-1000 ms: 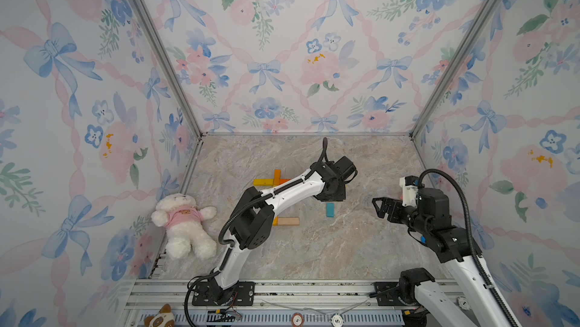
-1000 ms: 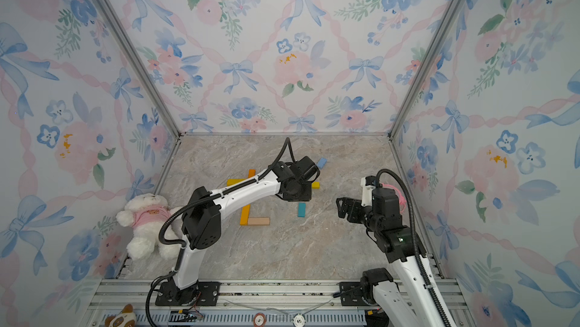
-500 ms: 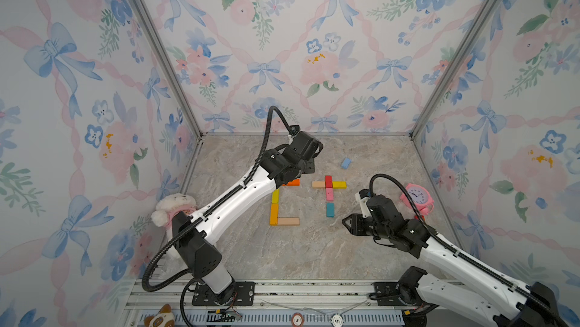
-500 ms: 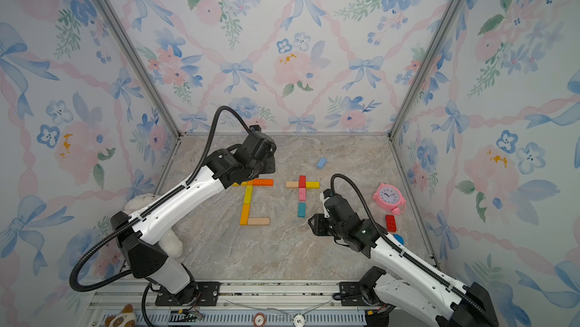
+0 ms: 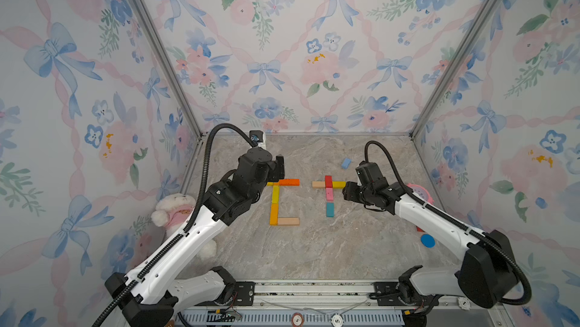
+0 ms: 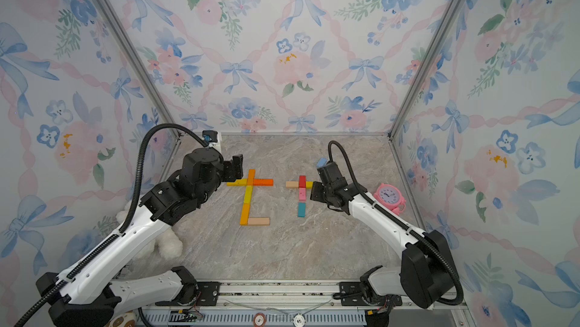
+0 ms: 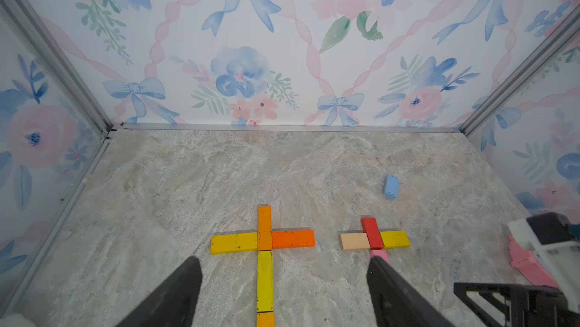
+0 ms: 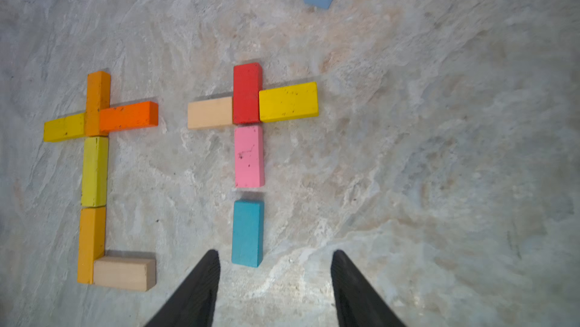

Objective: Assemble the letter t with building blocks
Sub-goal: Pick up the building block from the center of the board.

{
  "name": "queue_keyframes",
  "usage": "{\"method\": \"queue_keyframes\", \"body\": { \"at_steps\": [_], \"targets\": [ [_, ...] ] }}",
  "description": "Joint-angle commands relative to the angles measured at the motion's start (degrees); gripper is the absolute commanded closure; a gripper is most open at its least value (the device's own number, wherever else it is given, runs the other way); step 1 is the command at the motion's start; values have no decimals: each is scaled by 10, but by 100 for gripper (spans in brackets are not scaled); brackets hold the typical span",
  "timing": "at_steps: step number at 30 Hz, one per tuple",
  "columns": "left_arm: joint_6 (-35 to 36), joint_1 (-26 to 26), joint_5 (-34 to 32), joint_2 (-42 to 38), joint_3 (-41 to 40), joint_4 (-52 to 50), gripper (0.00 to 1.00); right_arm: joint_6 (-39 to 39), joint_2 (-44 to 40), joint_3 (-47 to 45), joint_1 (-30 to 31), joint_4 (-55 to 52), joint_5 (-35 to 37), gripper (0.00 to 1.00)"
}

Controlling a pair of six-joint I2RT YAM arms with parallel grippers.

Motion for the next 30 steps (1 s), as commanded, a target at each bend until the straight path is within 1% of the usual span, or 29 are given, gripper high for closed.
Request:
{"method": "queue_keyframes", "body": {
  "at_steps": [1,7,8,9,13,14,16,21,24,27,30],
  "targets": [
    [67,2,7,-36,-45,32,13,-38,60,63,-31,-48,17,39],
    [108,2,32,-115,-135,58,13,-39,186,188,-77,-78,16,33],
    [110,1,34,-129,-151,65,9,-36,209,212,-81,-84,16,32],
    [116,1,41,-145,-168,77,6,-36,233,238,-82,-92,18,30],
    [148,1,79,-198,-232,121,5,-27,316,334,-87,-124,27,29],
    [153,2,83,-211,-244,129,2,-23,335,354,-88,-129,28,29],
    [159,1,86,-233,-267,139,2,-18,367,391,-91,-136,32,28],
    [175,2,87,-270,-299,148,2,-13,429,462,-99,-162,36,28],
    [178,1,93,-276,-322,152,2,-14,454,492,-103,-175,39,28],
    [174,2,91,-277,-337,158,2,-14,472,510,-107,-185,40,28],
    [175,2,108,-276,-345,162,2,-10,482,512,-111,-182,40,28]
  ]
}}
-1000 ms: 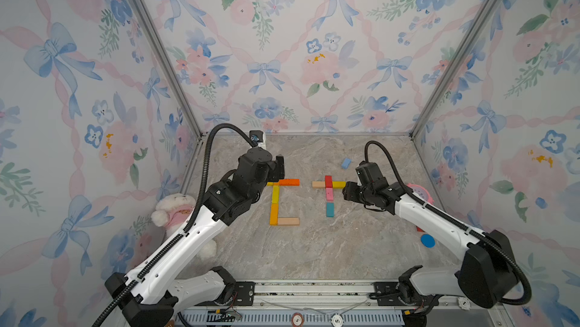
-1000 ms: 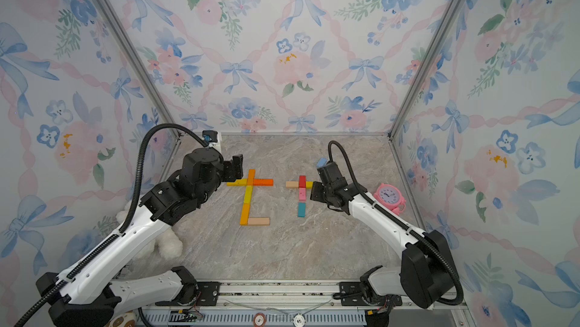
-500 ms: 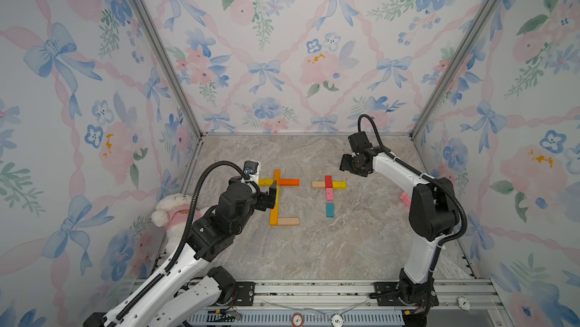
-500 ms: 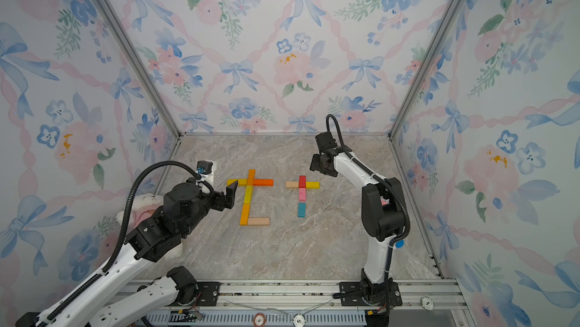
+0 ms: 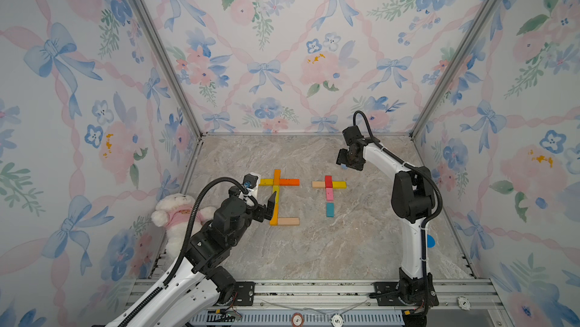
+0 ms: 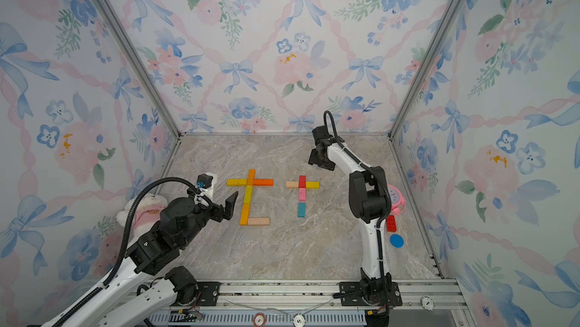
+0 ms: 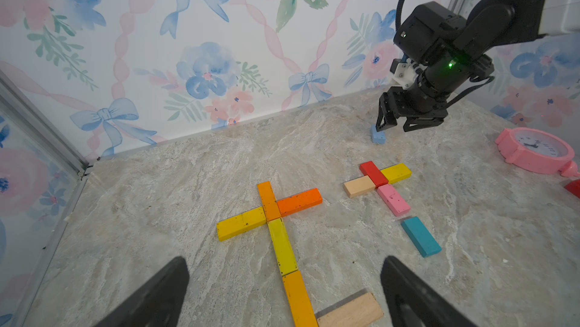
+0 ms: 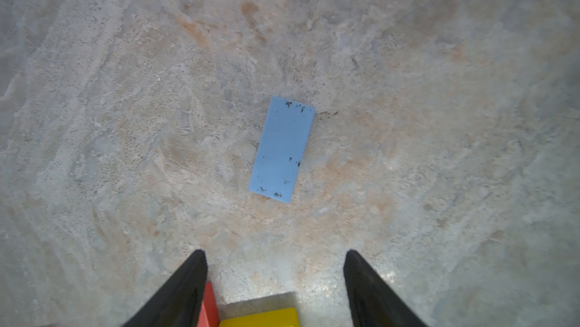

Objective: Assemble the letter t with building blocks
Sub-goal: Pick up the building block from the center of the board.

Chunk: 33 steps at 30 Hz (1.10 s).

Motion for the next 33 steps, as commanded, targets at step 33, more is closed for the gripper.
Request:
{"method": "queue_keyframes", "body": {
  "at_steps": [33],
  "targets": [
    [13,1,45,-3,-15,24,2,-17,206,279,-33,-129,1,41]
  ]
}}
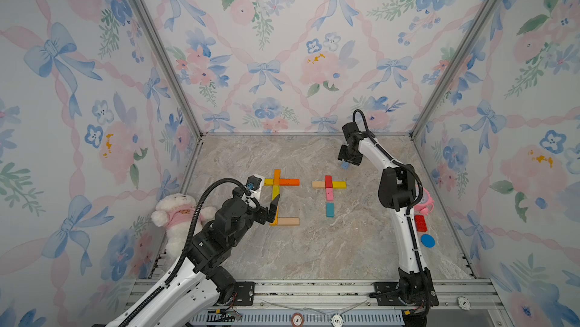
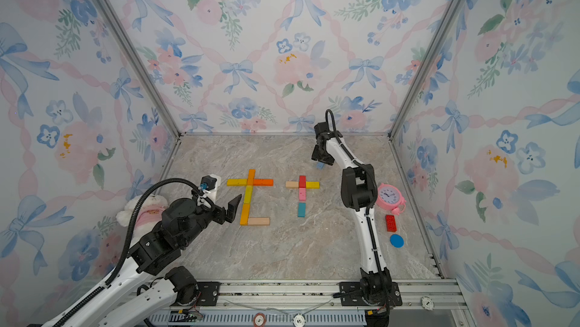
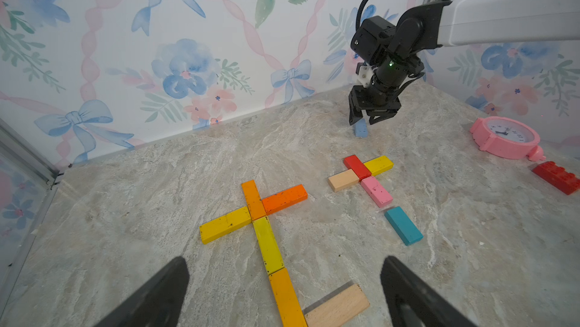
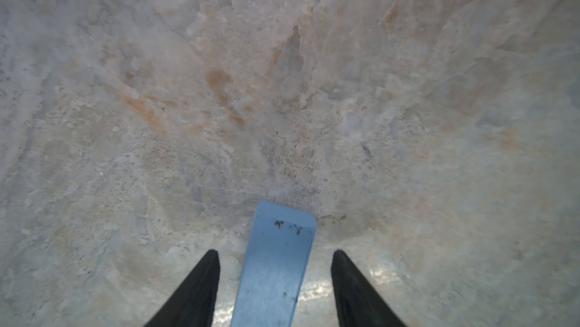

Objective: Assemble the letter t with building blocks
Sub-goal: Pick up the building block from the center of the board.

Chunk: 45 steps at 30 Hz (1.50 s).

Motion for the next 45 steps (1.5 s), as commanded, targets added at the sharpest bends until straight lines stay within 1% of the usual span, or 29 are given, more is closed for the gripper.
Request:
{"method": "queue_keyframes", "body": {
  "at_steps": [1,6,14,19,22,27,32,37,45],
  "targets": [
    [6,2,7,-3,-6,12,2,-8,22,29,-5,-33,1,42],
    [6,2,5,-4,-6,12,2,-15,35,46,-4,-43,-3,46],
    [7,1,3,-3,-6,12,2,-24,49,62,-4,-54,-3,48],
    [7,2,1,-3,-6,12,2,-30,57,73,-3,-60,-5,53],
    [7,1,-1,-4,-6,13,2,-33,56,75,-1,-62,-4,57],
    [7,2,-1,-3,-7,14,2,-45,48,77,6,-71,5,58],
    [8,2,2,-3,-6,14,2,-52,45,77,9,-76,6,58],
    [9,1,2,-4,-7,14,2,-54,42,72,10,-82,5,53],
    [10,1,-1,-3,-7,14,2,-60,25,53,17,-77,7,53]
  ]
}}
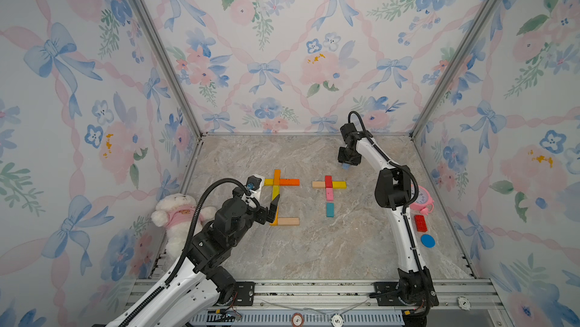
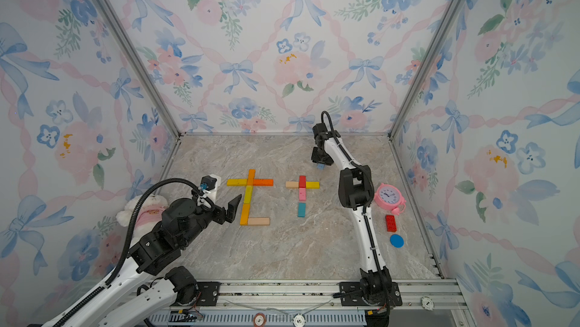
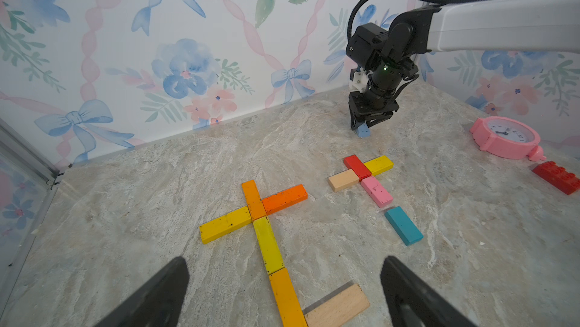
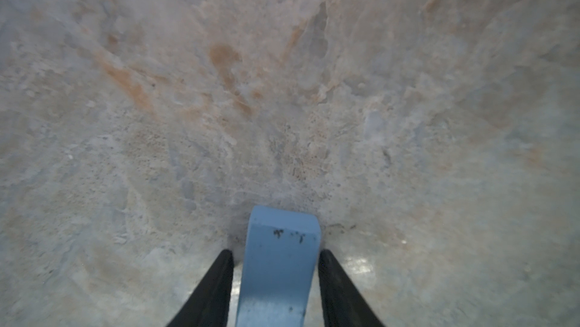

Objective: Assemble the letter t with building blocks
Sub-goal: Pick up the building block from the center of the board, then assemble the building block at the center of the board.

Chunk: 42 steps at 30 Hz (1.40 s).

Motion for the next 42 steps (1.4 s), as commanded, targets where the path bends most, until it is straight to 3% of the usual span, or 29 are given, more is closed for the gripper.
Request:
{"method": "queue_keyframes", "body": {
  "at_steps": [1,5,9,16,26,29,34,36,42],
  "targets": [
    [10,2,-1,-4,-6,14,2,-8,-17,-8,10,-25,5,54],
    [11,1,-1,-3,-7,14,2,-9,-18,-10,13,-27,6,59],
    [10,1,0,-4,-6,15,2,-18,-25,-10,12,-30,18,72],
    [10,1,-2,-4,-7,14,2,-74,-66,-36,6,-22,46,87],
    [10,1,-2,-3,-6,14,2,-218,-200,-192,6,59,36,95],
    [9,1,-1,-3,-7,13,2,-282,-265,-282,8,106,13,99],
    [7,1,4,-4,-6,14,2,-461,-402,-496,28,227,-34,100],
    [7,1,8,-3,-5,15,2,-538,-452,-572,31,259,-83,100],
    [-6,1,33,7,1,16,2,-741,-547,-726,47,289,-160,100]
  ]
}}
